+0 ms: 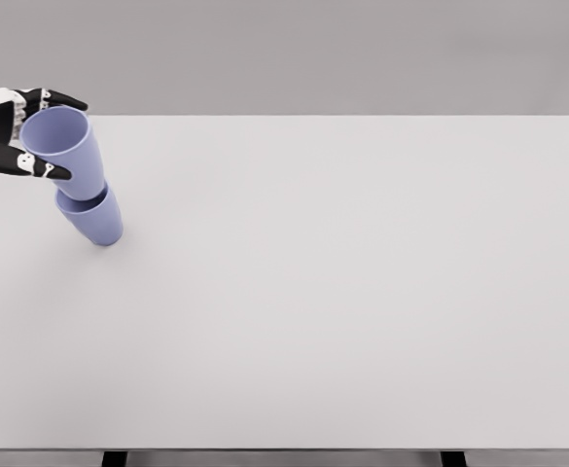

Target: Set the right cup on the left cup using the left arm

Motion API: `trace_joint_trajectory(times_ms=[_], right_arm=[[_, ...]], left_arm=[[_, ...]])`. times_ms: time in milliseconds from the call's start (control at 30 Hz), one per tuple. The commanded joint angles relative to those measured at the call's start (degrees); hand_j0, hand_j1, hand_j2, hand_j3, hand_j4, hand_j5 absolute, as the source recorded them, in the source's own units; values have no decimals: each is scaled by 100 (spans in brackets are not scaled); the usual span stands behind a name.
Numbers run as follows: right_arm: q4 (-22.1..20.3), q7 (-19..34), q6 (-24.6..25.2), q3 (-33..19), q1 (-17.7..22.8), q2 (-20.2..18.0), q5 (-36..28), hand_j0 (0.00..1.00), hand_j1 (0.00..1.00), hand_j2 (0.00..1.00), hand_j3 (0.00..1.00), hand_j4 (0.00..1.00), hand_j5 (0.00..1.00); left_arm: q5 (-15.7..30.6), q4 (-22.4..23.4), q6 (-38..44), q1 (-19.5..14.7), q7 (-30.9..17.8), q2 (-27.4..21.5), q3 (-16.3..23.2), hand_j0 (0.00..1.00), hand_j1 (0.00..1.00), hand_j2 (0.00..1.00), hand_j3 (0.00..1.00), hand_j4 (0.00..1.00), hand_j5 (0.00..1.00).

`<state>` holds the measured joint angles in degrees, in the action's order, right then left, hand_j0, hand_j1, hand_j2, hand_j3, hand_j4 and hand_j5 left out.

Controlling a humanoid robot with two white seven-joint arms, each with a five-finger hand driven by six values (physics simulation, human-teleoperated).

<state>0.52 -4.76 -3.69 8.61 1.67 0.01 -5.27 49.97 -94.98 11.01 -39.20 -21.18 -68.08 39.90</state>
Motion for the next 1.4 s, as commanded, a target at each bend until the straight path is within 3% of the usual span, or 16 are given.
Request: trace_joint_trajectory(times_ms=[0,1367], right_arm=[[0,1,0,0,0,-1,-1,100,100,100,100,100,100],[0,1,0,0,0,-1,-1,100,100,100,100,100,100]], left_arm=[[30,23,-3,0,-1,-30,-8,71,71,71,71,71,71],[-14,726,-73,272,-1,410,-44,71,71,71,71,71,71]])
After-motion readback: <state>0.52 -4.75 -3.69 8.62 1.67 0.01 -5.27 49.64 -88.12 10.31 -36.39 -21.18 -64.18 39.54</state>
